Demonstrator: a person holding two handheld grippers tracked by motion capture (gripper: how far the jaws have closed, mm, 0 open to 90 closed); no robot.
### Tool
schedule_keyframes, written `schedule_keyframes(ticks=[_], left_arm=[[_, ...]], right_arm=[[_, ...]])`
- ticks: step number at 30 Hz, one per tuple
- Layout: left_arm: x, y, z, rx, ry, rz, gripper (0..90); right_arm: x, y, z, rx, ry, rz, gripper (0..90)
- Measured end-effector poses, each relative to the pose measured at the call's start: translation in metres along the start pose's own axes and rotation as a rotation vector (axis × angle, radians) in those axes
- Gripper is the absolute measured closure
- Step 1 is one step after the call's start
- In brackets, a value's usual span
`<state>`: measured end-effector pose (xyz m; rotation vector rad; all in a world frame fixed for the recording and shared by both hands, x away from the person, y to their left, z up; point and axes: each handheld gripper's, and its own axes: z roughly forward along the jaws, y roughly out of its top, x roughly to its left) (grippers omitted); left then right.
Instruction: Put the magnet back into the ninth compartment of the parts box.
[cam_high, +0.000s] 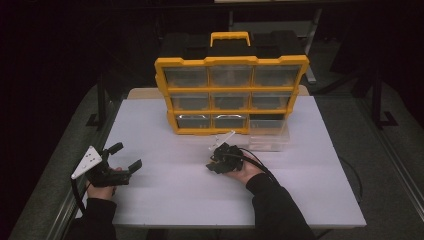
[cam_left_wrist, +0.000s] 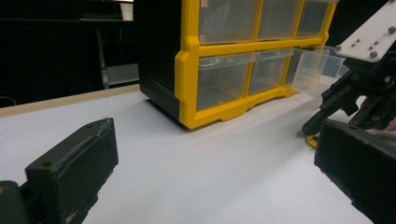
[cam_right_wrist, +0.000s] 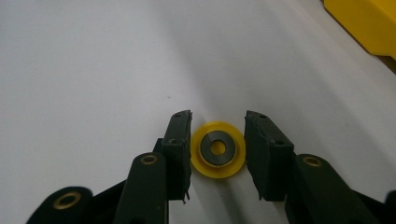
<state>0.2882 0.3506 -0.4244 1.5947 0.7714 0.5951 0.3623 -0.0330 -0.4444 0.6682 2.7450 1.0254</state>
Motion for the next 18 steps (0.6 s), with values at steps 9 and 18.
schedule_keyframes(ticks=[9, 18], left_arm=[[0.0, -0.001, 0.001, 0.008, -0.003, 0.004, 0.0], [0.0, -0.001, 0.001, 0.014, 0.001, 0.002, 0.0]], right_arm=[[-0.001, 0.001, -0.009, -0.02, -0.012, 0.017, 61.1], [-0.001, 0.003, -0.022, -0.047, -0.009, 0.04, 61.1]])
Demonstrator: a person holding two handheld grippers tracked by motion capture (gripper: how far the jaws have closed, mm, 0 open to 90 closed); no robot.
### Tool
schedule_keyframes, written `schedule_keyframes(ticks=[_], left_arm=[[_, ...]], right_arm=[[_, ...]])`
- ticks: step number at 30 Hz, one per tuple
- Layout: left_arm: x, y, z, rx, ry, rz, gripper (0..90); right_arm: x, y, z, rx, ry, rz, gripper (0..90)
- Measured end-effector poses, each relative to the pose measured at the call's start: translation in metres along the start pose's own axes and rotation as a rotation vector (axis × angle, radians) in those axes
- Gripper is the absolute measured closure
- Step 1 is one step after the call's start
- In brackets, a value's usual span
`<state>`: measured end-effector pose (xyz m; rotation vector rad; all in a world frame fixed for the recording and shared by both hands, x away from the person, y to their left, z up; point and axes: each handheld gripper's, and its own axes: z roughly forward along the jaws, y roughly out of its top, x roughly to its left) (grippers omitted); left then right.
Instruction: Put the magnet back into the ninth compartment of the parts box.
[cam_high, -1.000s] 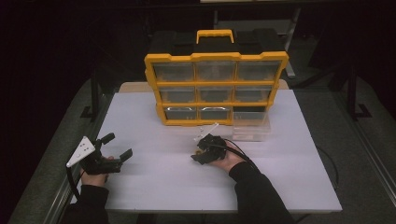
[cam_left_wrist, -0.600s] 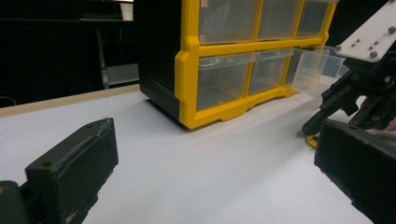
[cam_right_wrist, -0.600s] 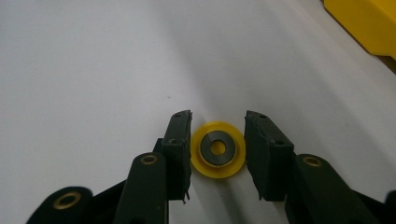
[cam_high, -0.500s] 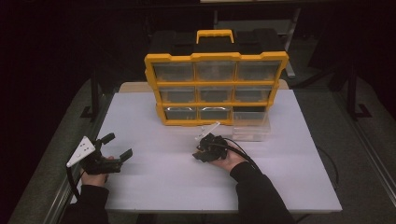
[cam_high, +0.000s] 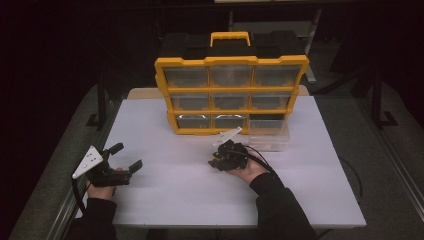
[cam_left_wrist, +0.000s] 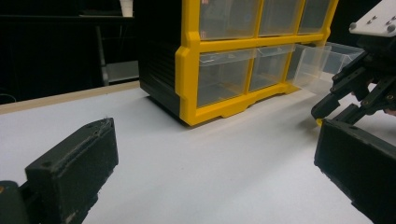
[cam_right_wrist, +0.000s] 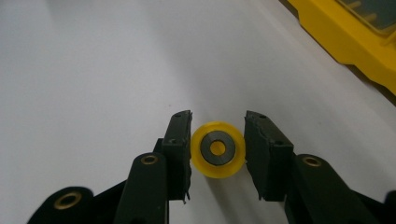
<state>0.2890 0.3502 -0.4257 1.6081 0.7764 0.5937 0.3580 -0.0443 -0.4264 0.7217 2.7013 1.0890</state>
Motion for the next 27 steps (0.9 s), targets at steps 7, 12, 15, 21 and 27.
schedule_keyframes(ticks=[7, 12, 15, 21, 27], left_arm=[[0.0, -0.001, 0.0, 0.003, -0.003, -0.001, 0.0], [0.0, -0.001, 0.001, 0.003, -0.002, -0.001, 0.0], [0.0, -0.001, 0.0, 0.004, 0.0, 0.001, 0.0], [0.0, -0.001, 0.0, 0.003, 0.001, 0.003, 0.0], [0.0, -0.001, 0.0, 0.002, 0.003, 0.001, 0.0]], right_arm=[[0.001, 0.0, -0.009, 0.009, 0.003, 0.003, 61.1], [-0.001, 0.0, -0.016, 0.001, 0.003, 0.013, 61.1], [-0.002, 0.0, -0.022, -0.005, 0.003, 0.021, 61.0], [-0.003, 0.002, -0.03, -0.028, 0.004, 0.024, 61.0], [-0.002, 0.004, -0.036, -0.034, 0.001, 0.022, 61.0]])
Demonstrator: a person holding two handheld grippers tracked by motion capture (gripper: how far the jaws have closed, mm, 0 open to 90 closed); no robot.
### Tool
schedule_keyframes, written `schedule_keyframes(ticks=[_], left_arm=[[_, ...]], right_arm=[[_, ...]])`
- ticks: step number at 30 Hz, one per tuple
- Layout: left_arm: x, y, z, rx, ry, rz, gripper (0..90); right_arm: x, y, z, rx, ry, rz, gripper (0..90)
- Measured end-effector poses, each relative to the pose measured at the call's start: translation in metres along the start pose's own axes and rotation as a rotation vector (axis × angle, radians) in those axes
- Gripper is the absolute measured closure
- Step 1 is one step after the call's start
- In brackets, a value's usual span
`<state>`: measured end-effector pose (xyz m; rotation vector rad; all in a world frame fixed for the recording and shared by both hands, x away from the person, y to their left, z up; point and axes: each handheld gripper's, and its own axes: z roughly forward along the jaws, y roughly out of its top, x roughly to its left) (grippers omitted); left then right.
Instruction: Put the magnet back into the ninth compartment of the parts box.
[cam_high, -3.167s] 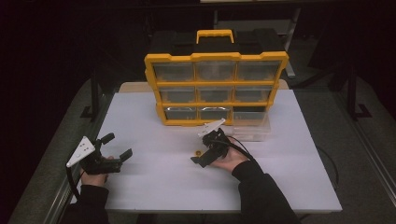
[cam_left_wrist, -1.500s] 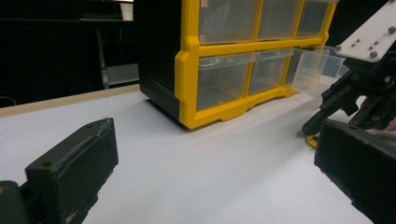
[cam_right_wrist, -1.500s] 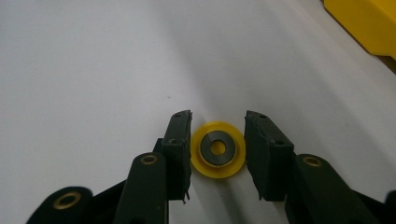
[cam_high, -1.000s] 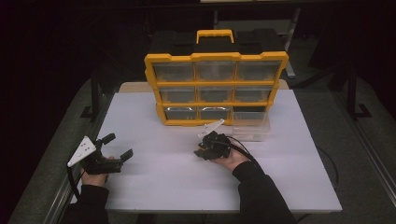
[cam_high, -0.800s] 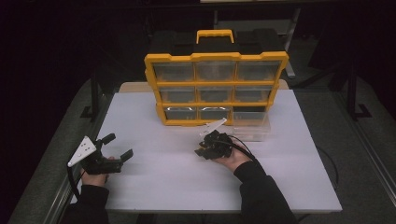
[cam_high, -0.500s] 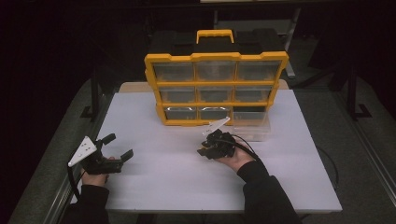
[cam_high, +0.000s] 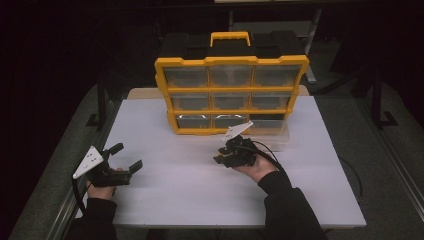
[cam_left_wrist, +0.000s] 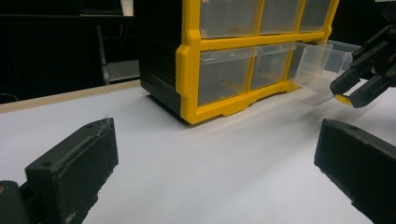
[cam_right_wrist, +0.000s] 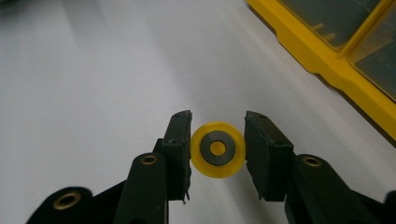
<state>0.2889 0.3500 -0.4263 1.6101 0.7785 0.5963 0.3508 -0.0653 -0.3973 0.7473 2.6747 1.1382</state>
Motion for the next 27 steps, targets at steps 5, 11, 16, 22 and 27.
schedule_keyframes(ticks=[5, 11, 16, 22, 27], left_arm=[[0.0, 0.0, 0.0, 0.001, 0.003, -0.001, 0.0], [0.0, 0.0, 0.0, -0.001, 0.004, -0.002, 0.0], [0.0, 0.0, -0.001, -0.004, 0.004, -0.003, 0.0], [0.0, 0.0, -0.001, -0.005, 0.007, -0.006, 0.0], [0.0, 0.0, 0.0, -0.003, 0.006, -0.003, 0.0]], right_arm=[[0.0, 0.002, -0.006, 0.003, -0.003, -0.007, 61.0], [-0.001, 0.003, -0.015, 0.003, -0.01, -0.005, 61.1], [-0.003, 0.006, -0.02, -0.005, -0.02, -0.009, 61.0], [-0.004, 0.009, -0.027, -0.007, -0.029, -0.005, 61.0], [-0.006, 0.011, -0.034, -0.002, -0.046, -0.009, 61.0]])
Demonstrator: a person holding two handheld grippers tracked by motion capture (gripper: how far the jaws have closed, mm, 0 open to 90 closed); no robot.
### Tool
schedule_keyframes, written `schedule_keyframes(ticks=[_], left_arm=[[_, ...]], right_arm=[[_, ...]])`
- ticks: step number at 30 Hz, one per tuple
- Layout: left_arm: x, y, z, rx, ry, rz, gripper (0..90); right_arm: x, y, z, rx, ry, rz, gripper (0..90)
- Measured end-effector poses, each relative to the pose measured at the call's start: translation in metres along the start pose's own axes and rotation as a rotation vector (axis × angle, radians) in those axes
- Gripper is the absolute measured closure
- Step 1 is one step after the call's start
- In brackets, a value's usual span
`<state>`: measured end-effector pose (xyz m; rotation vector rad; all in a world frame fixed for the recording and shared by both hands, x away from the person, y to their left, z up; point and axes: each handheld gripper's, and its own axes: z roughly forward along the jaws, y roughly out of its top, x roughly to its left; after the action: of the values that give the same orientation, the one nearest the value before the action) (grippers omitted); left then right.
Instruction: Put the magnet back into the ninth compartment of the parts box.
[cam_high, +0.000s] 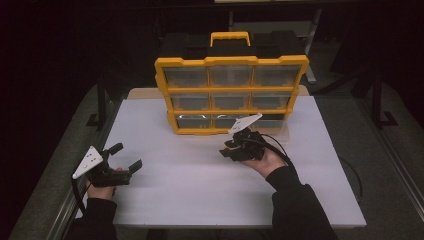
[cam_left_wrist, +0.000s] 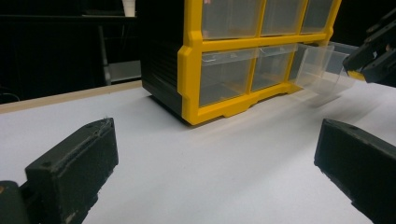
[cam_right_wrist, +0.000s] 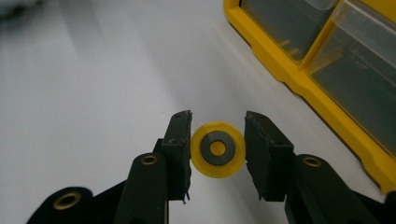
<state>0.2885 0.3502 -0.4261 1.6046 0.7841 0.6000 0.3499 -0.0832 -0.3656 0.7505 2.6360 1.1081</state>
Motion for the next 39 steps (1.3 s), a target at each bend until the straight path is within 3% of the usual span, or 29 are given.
schedule_keyframes(ticks=[39], left_arm=[[0.0, 0.0, 0.0, -0.006, 0.006, -0.002, 0.0]], right_arm=[[-0.027, 0.004, -0.044, -0.054, -0.097, 0.051, 61.0]])
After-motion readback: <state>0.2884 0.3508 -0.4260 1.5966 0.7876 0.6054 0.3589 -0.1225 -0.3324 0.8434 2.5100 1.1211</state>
